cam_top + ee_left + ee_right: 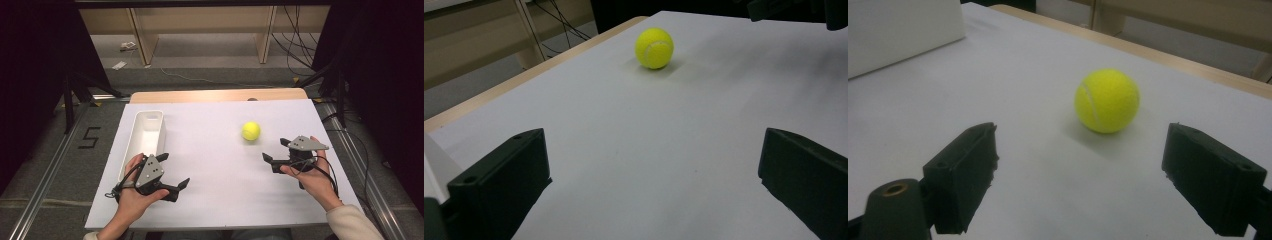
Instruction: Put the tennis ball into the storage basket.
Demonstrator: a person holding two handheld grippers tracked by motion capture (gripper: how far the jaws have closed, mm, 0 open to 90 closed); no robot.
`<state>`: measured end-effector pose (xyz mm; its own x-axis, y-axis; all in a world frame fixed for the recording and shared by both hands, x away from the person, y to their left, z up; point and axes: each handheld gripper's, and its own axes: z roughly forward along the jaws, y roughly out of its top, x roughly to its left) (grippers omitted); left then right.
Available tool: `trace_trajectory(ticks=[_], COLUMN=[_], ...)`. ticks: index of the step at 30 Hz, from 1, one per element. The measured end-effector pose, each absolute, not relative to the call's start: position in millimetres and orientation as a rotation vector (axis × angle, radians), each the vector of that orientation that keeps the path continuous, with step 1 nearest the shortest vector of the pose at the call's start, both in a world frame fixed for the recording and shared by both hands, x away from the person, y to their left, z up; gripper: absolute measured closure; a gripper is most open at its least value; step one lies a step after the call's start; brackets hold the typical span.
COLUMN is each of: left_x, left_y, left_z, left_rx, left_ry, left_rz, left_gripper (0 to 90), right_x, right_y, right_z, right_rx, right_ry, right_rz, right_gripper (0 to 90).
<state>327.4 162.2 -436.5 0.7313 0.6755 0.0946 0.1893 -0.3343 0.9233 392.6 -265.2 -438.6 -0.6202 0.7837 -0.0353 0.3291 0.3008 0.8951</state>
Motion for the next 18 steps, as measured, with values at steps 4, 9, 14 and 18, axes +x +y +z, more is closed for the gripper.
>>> trace_trajectory(ticks=[4, 9, 14, 18], left_x=[328, 327, 327, 327], left_y=[162, 161, 162, 163], left_z=[-437, -436, -436, -435], left_rx=[1.883, 1.885, 1.879, 1.876], left_ry=[0.667, 0.659, 0.664, 0.665], left_rz=[0.577, 0.578, 0.581, 0.582], left_gripper=[0.0, 0.0, 0.0, 0.0], right_x=[401, 409, 416, 424], right_y=[-261, -258, -255, -252], right_z=[-438, -438, -440, -441], right_rx=[1.005, 1.016, 1.023, 1.027], right_ry=[2.088, 2.08, 2.08, 2.077], right_rz=[1.276, 1.269, 1.251, 1.225], right_gripper=[15.2, 15.2, 15.2, 15.3])
